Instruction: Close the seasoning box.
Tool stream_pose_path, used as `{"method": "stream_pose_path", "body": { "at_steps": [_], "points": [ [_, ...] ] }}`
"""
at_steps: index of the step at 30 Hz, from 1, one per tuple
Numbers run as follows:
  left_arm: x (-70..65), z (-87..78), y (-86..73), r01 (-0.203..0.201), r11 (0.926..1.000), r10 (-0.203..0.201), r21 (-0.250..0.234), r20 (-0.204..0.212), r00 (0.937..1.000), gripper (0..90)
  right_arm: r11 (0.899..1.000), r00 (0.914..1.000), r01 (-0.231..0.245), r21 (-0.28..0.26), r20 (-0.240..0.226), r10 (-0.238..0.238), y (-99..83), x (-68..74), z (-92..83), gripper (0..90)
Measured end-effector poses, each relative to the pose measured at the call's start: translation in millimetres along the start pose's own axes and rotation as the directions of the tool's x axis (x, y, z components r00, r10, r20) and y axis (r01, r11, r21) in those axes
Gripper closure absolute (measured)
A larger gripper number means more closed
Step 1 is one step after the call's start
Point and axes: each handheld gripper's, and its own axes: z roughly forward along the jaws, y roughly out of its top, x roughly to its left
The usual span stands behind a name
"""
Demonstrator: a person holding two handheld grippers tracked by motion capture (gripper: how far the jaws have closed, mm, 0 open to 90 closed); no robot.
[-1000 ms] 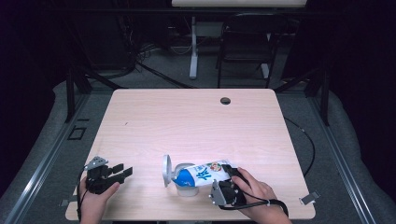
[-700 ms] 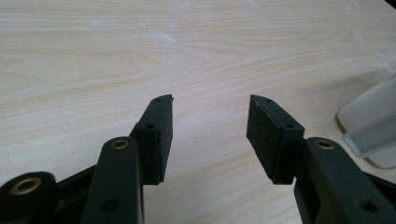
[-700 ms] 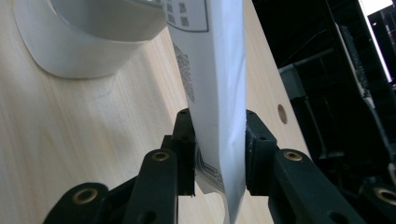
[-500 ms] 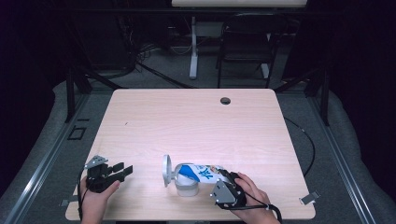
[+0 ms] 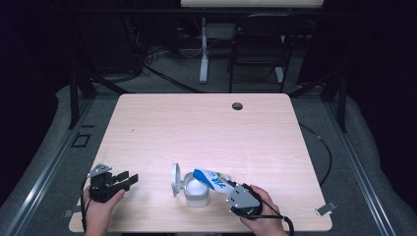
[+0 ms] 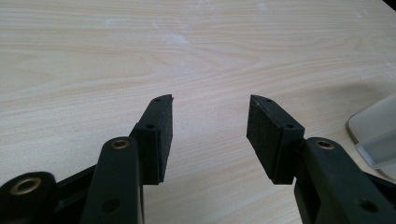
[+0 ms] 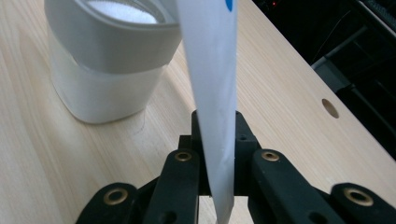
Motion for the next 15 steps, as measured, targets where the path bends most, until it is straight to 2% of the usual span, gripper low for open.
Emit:
{"method": "stream_pose_path", "body": {
  "at_steps": [2, 6, 10, 13, 15],
  "points": [
    [0.5, 0.5, -0.8, 0.009, 0.9999, -0.009, -0.014, -0.006, 0.9999, 51.1, 0.999, 0.9992, -0.037, -0.019, -0.014, 0.036, -1.3, -2.2, -0.5, 86.7],
    [1.8, 0.4, -0.9, 0.011, 0.9998, -0.011, -0.014, -0.009, 0.9999, 51.1, 0.996, 0.9962, -0.083, -0.039, -0.029, 0.082, -3.7, -6.4, -2.5, 87.8],
    [0.9, 0.8, -1.2, 0.006, 0.9999, -0.006, -0.011, -0.008, 1.0, 51.1, 0.986, 0.988, -0.15, -0.068, -0.045, 0.148, -7.0, -12.2, -4.4, 88.1],
    [1.2, -1.1, -1.2, 0.0, 1.0, 0.0, 0.002, -0.003, 1.0, 51.1, 0.977, 0.98, -0.196, -0.086, -0.051, 0.192, -8.4, -16.4, -5.8, 88.0],
    [1.1, -0.9, -2.3, 0.0, 0.9999, 0.0, -0.012, -0.008, 1.0, 51.1, 0.967, 0.972, -0.233, -0.1, -0.053, 0.229, -10.3, -19.6, -5.9, 87.9]
  ]
}}
